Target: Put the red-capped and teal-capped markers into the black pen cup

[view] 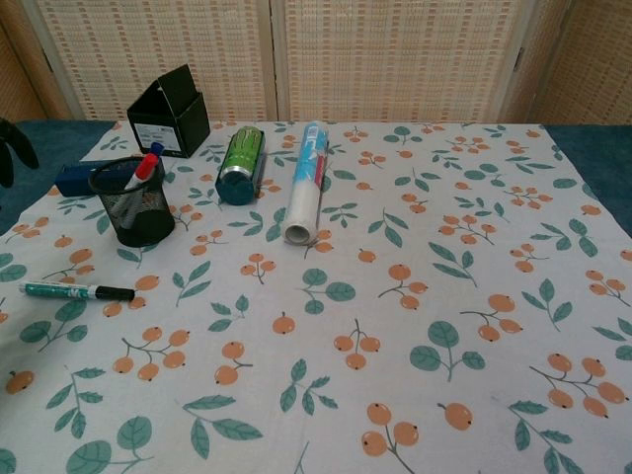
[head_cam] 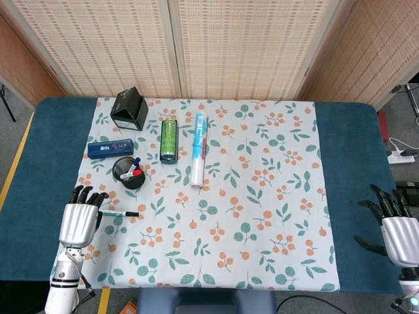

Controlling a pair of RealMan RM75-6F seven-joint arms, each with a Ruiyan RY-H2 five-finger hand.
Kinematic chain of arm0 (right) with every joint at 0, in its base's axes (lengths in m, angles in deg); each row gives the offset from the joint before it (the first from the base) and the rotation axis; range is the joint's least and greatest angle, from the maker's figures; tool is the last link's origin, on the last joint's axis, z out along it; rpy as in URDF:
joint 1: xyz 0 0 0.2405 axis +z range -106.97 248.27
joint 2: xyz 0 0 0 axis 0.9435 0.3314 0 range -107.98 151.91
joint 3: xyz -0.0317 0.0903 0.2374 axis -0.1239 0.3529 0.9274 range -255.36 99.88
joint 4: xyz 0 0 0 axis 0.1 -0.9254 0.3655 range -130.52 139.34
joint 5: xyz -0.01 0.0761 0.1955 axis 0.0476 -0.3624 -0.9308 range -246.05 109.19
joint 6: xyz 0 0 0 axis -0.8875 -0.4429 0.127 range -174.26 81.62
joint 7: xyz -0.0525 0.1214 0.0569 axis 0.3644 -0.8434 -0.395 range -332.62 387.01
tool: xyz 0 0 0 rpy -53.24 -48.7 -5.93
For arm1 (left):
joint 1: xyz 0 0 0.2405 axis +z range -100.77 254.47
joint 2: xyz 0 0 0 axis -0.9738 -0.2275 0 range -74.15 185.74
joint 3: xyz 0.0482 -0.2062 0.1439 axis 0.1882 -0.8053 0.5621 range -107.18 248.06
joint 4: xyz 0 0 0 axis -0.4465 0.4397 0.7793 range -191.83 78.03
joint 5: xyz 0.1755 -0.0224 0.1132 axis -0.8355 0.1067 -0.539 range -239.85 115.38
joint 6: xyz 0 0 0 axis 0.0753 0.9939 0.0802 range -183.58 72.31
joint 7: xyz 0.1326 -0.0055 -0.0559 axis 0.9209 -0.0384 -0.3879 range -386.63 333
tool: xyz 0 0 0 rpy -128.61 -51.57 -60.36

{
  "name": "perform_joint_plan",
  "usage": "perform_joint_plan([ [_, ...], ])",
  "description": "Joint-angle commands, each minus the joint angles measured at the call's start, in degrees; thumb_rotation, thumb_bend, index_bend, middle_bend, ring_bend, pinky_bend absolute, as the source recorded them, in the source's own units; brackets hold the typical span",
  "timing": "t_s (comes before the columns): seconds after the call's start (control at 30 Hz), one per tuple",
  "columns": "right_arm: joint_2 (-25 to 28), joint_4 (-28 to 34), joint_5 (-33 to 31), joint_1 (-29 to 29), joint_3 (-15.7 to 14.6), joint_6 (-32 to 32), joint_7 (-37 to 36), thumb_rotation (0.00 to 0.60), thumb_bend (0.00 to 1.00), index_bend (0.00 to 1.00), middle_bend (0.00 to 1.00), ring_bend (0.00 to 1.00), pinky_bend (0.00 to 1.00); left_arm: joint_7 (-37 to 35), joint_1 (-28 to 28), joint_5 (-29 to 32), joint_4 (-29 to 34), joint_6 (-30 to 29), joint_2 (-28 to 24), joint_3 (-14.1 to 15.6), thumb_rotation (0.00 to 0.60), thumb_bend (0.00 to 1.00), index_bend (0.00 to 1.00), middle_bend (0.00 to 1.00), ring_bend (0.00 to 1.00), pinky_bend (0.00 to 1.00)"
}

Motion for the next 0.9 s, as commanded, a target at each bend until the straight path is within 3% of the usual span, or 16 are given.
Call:
perform_joint_plan([
  [0.03,0.0,0.0,0.1,0.0,0.0,0.0,0.0,0.6,0.0,0.3,0.04,0.1,0.01,-1.6,1.4,1.2,-3.2,1.2,3.3,1.0,0.6,0.34,0.39,0.44,0.22,0.2],
  [0.43,-0.1,0.1,0.2,0.2,-0.2,0.4,0.3,0.6,0.0,0.29,0.04,0.1,0.01,1.5,0.6,4.4,-9.9,7.2,11.2,-1.3,0.6,0.34,0.38,0.42,0.22,0.19],
  [0.9,-0.2,0.2,-0.1,0.3,-0.1,0.7,0.7,0.6,0.0,0.29,0.04,0.1,0.01,-2.7,-1.4,6.6,-20.3,13.8,16.3,-3.8,0.6,0.34,0.37,0.4,0.22,0.2],
])
